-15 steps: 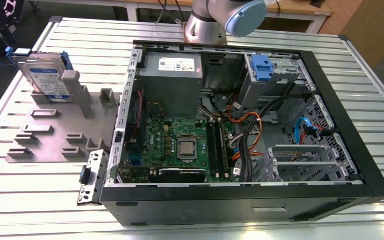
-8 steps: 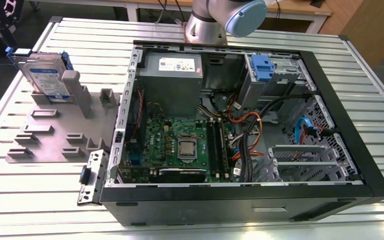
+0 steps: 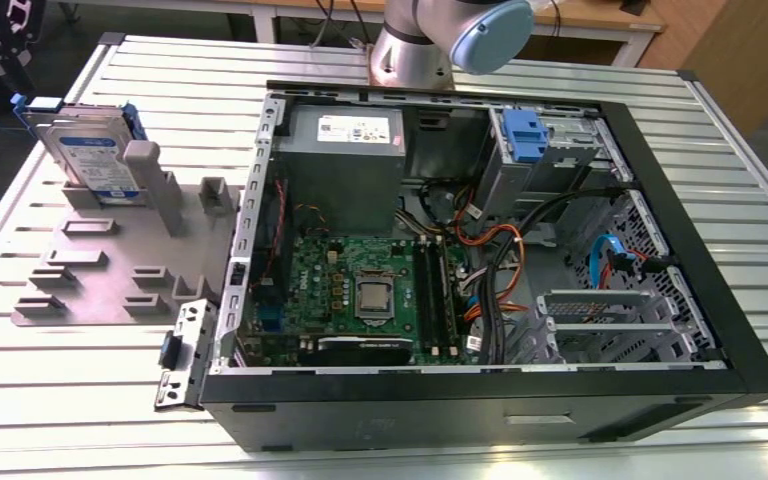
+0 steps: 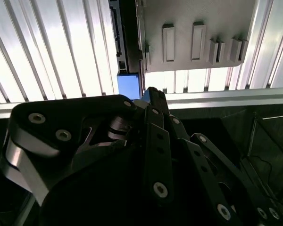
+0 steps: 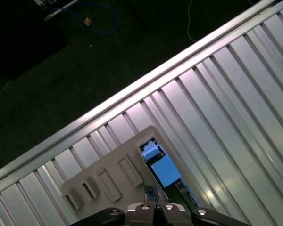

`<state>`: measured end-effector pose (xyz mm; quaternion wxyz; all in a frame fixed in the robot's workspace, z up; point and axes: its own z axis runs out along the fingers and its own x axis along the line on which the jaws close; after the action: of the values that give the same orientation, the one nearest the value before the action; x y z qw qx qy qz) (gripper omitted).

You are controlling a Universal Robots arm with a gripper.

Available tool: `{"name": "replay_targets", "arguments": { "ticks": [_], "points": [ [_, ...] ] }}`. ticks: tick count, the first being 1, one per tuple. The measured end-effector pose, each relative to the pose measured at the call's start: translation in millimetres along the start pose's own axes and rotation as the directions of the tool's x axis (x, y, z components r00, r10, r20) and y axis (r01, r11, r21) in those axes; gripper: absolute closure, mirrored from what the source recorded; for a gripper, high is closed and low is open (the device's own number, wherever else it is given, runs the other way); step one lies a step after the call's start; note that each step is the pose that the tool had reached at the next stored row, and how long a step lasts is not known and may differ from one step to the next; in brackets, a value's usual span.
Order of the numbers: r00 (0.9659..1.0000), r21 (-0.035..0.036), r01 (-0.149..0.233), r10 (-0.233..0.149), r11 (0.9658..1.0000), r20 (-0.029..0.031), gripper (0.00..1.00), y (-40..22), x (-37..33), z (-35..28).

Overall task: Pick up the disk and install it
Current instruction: 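Pick up the disk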

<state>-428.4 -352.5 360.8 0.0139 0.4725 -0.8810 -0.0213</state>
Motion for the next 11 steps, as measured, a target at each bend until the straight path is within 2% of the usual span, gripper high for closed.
{"name": "replay_targets", "arguments": {
  "ticks": [5, 11],
  "points": [
    [0.9992, 0.0002, 0.039, -0.039, 0.9992, -0.002, 0.89, 0.0, 0.0, 0.0],
    [0.9965, 0.0002, 0.084, -0.084, 0.9965, -0.0042, 0.89, 0.0, 0.0, 0.0]
  ]
}}
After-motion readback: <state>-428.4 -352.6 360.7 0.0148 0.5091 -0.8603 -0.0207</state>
